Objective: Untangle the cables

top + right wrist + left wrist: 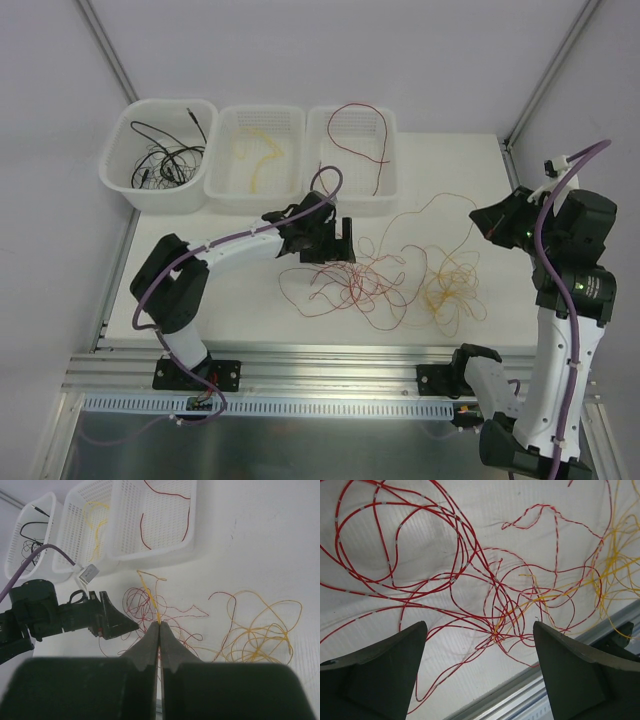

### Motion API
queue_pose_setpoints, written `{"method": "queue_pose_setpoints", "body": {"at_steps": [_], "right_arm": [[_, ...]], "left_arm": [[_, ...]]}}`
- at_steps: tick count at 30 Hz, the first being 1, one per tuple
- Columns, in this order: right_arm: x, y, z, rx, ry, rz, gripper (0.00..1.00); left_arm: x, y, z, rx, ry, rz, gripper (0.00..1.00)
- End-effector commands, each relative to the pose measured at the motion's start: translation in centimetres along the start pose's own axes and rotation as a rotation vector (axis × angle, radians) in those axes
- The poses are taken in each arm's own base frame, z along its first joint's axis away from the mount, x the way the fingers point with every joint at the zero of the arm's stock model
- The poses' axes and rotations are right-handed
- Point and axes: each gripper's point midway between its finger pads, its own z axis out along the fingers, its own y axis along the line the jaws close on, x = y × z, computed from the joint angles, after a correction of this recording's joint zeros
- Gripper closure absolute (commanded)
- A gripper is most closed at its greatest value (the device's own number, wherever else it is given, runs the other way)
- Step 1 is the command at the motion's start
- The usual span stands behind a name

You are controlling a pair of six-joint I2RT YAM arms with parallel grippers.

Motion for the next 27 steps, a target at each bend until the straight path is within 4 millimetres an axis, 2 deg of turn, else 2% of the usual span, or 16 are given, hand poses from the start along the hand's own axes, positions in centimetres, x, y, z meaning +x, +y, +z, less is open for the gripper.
{"method": "queue_pose_setpoints", "body": {"at_steps": [1,8,12,13,15,16,17,18,19,20,22,23,25,26,27], "right_arm": [[0.1,0.7,-0.5,-0.031,-0.013,-0.017,0.99],[0.8,0.5,0.0,-0.039,0.0,-0.001,0.99],[1.1,-0.3,-0.1,0.001,0.004,-0.013,0.99],[0.9,-0.5,-0.3,0.02,-0.003,-0.023,0.99],[0.8,-1.9,-0.6,0.101,-0.015,-0.023,0.99],[0.6,-2.2,-0.8,0.125,-0.021,-0.021,0.99],[0.3,-2.9,-0.9,0.17,-0.037,-0.022,0.99],[0.4,-3.3,-1.1,0.196,-0.037,-0.018,0.99],[0.0,-3.6,-1.4,0.222,-0.048,-0.018,0.99],[-0.3,-4.5,-1.7,0.279,-0.063,-0.024,0.99],[-0.4,-5.6,-2.2,0.348,-0.064,-0.025,0.99],[-0.8,-6.7,-2.6,0.414,-0.082,-0.029,0.99],[-0.8,-7.5,-3.2,0.471,-0.088,-0.025,0.99],[-1.2,-8.6,-3.8,0.542,-0.108,-0.027,0.99],[-1.2,-9.1,-4.0,0.571,-0.11,-0.025,0.99]], "left_arm": [[-1.0,-1.0,1.0,-0.046,-0.052,-0.081,0.13],[1.0,-0.1,4.8,-0.13,-0.004,-0.109,0.24],[1.4,1.7,5.7,-0.196,-0.01,-0.104,0.5],[1.7,3.2,5.6,-0.242,-0.018,-0.101,0.67],[1.2,4.8,4.5,-0.278,-0.042,-0.097,0.81],[1.2,7.7,3.7,-0.345,-0.043,-0.122,0.9],[0.2,8.5,2.2,-0.358,-0.079,-0.13,0.94],[0.0,10.0,1.1,-0.39,-0.092,-0.118,0.95],[0.6,12.5,0.0,-0.446,-0.089,-0.128,0.95],[-1.0,15.0,-2.7,-0.512,-0.149,-0.161,0.96],[-0.6,18.9,-5.6,-0.615,-0.161,-0.167,0.96],[-1.4,21.2,-8.6,-0.686,-0.215,-0.207,0.96],[-1.0,23.6,-11.4,-0.762,-0.235,-0.213,0.96],[-1.5,24.1,-13.3,-0.775,-0.28,-0.232,0.96],[-1.3,25.8,-15.1,-0.831,-0.293,-0.254,0.96]]}}
